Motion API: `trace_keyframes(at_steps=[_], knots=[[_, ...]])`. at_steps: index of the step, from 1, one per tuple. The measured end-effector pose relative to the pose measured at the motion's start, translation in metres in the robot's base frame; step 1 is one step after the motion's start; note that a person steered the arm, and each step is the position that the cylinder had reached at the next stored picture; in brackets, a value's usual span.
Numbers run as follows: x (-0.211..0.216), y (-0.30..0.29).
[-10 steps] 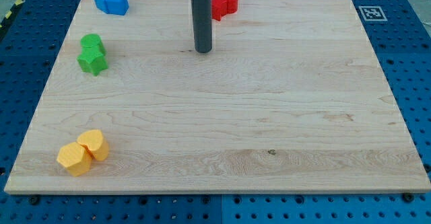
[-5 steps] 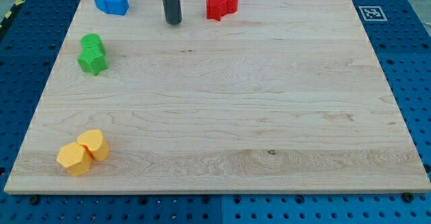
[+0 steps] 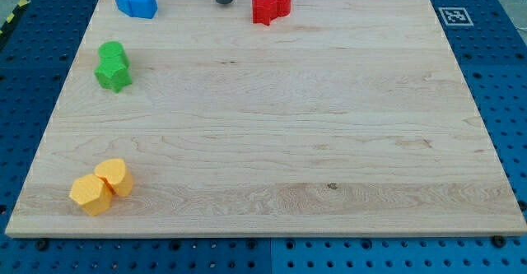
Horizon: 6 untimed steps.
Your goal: Move the red circle slightly right
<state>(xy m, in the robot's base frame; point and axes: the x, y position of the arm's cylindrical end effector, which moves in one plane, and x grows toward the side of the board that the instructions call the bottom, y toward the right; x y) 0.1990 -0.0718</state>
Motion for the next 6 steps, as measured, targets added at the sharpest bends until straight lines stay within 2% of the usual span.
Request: trace_keyframes(at_steps=[1, 3, 5, 6], knots=[[0.001, 0.017], [0.013, 0.101], [0.04, 0.129], [0.017, 0.131]])
